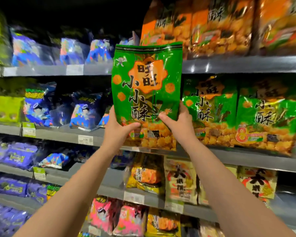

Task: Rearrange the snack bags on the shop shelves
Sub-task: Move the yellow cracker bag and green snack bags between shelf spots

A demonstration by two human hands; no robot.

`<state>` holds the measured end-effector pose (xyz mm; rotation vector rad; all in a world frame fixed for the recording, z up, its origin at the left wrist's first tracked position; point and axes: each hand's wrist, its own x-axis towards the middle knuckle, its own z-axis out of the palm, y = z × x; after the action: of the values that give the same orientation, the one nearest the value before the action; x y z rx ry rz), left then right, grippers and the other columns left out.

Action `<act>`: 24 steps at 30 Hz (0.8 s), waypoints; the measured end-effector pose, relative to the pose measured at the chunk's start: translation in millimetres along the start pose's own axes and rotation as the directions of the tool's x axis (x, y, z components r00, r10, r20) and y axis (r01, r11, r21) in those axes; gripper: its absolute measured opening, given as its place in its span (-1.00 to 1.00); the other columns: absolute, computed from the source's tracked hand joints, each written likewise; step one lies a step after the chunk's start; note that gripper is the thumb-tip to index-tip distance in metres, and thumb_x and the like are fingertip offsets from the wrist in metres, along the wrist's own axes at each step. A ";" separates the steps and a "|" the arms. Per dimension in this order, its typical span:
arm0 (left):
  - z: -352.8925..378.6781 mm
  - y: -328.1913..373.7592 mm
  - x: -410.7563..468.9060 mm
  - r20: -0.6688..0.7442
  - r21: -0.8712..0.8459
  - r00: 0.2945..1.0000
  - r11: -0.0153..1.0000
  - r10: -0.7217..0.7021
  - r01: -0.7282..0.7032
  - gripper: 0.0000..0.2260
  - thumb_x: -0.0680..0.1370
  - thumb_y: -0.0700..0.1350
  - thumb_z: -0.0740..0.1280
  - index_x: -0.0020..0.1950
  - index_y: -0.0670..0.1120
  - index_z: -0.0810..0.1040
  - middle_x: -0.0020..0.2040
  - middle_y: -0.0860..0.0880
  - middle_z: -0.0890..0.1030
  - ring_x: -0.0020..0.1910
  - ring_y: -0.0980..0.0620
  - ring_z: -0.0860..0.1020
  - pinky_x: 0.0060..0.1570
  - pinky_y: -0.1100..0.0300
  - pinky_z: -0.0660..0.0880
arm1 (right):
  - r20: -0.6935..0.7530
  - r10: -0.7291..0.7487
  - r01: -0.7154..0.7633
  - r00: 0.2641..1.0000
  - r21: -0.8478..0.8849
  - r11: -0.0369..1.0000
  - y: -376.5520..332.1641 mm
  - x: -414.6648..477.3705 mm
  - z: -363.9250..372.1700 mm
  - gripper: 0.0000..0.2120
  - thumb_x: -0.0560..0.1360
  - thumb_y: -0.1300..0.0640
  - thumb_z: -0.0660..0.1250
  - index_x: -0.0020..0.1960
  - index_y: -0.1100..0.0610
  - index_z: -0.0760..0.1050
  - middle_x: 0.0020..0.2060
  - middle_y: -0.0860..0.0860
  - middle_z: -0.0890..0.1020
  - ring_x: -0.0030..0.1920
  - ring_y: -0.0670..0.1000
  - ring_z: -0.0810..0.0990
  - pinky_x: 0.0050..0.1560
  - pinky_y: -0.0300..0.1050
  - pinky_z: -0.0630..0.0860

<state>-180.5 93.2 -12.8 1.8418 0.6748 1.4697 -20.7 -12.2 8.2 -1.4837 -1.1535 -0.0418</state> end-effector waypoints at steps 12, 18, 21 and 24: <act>56.6 -52.8 35.4 0.106 0.086 0.994 0.996 0.027 -0.036 -0.34 0.32 -0.02 0.53 0.33 0.02 0.29 0.19 -0.03 0.47 0.16 0.01 0.46 0.20 -0.03 0.44 | -0.136 0.143 -0.156 0.980 -0.087 0.984 34.3 8.9 8.4 -0.40 0.54 0.09 0.28 0.50 0.06 0.12 0.43 0.00 0.32 0.42 0.04 0.29 0.33 -0.06 0.29; 48.5 -74.3 41.6 0.180 0.178 0.980 0.977 0.084 -0.116 -0.22 0.30 0.00 0.54 0.41 0.00 0.21 0.22 0.06 0.48 0.14 0.09 0.47 0.03 0.18 0.42 | -0.079 0.174 -0.185 0.982 -0.161 0.969 40.7 10.1 21.4 -0.12 0.42 0.04 0.45 0.53 0.03 -0.05 0.44 0.05 0.30 0.42 0.09 0.27 0.35 0.04 0.33; 43.8 -90.1 36.6 0.133 0.289 0.987 0.949 0.092 -0.127 -0.04 0.26 0.17 0.50 0.51 -0.02 0.06 0.44 -0.05 0.31 0.39 -0.02 0.31 0.27 -0.04 0.37 | -0.080 0.184 -0.200 0.980 -0.298 0.933 39.8 15.9 27.8 -0.06 0.39 -0.03 0.46 0.53 0.02 -0.11 0.46 0.08 0.24 0.46 0.12 0.18 0.36 0.10 0.28; 49.7 -90.9 29.6 0.046 0.488 0.990 0.862 0.132 -0.138 -0.01 0.30 0.18 0.47 0.52 -0.05 -0.05 0.48 -0.20 0.16 0.43 -0.19 0.22 0.27 -0.18 0.33 | -0.114 0.209 -0.234 0.971 -0.306 0.923 40.3 22.1 33.0 -0.09 0.41 -0.02 0.44 0.53 0.05 -0.09 0.48 0.06 0.22 0.46 0.10 0.20 0.37 0.07 0.28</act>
<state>-123.9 163.9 -71.2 2.3205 1.0042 1.4652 -1.7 34.2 -18.0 -1.8752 -0.9376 -0.1352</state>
